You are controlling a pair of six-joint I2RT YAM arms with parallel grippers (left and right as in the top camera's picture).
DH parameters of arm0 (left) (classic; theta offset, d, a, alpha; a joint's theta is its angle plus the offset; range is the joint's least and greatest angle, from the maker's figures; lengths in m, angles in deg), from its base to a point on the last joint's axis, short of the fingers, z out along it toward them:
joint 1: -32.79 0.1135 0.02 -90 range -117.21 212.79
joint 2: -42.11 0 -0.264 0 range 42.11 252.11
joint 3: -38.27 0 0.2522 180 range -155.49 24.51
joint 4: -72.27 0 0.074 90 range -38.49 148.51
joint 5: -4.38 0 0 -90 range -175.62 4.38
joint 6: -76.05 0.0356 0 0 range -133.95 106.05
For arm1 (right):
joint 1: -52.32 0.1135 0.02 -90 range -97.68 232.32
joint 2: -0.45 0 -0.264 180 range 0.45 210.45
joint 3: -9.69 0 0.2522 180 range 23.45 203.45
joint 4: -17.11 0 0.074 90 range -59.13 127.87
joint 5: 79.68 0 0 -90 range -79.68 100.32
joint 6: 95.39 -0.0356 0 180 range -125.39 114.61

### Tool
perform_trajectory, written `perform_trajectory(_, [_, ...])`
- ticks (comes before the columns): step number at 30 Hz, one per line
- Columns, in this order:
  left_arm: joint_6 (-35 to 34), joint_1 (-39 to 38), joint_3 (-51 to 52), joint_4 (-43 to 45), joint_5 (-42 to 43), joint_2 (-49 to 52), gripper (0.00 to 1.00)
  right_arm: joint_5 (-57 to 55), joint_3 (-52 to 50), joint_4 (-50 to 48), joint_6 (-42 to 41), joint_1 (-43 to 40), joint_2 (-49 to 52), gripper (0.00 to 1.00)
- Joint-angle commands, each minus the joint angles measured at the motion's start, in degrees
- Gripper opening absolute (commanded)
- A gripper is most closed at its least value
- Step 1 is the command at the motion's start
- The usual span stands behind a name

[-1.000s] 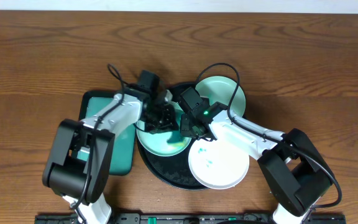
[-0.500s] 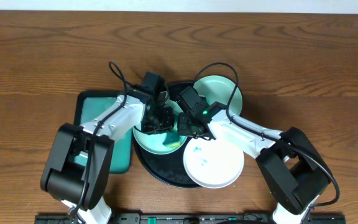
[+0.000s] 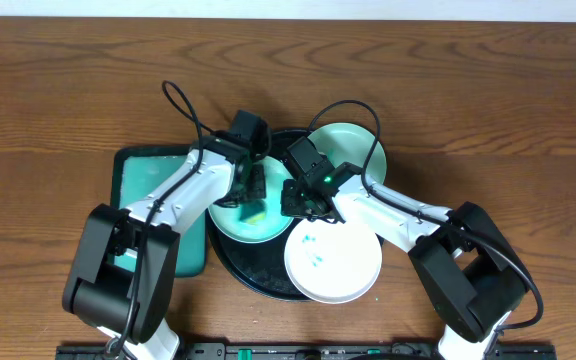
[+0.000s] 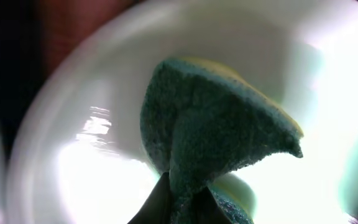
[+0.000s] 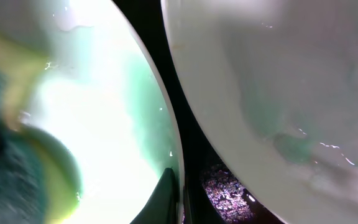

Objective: Clean dirty plates on tray and stack at the side
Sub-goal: 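Scrub the left pale green plate with the sponge in the left gripper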

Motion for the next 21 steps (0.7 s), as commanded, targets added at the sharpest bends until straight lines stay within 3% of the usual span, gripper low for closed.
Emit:
perform_trajectory(1, [-0.8, 3.3, 1.0, -2.8, -25.4, 4.0, 0.07, -2.1, -2.4, 2.4, 0.7, 0.5, 3.1, 0.01])
perform_trajectory(7, [-5.2, 3.3, 0.7, -7.5, -23.6, 4.0, 0.07, -2.1, -2.4, 2.4, 0.7, 0.5, 3.1, 0.01])
perform_trajectory(17, [8.6, 3.1, 0.8, -12.5, 18.5, 4.0, 0.07, -2.1, -2.4, 2.4, 0.7, 0.5, 3.1, 0.01])
perform_trajectory(21, [11.2, 3.0, 0.8, -11.7, 27.5, 4.0, 0.07, -2.1, -2.4, 2.6, 0.7, 0.5, 3.1, 0.01])
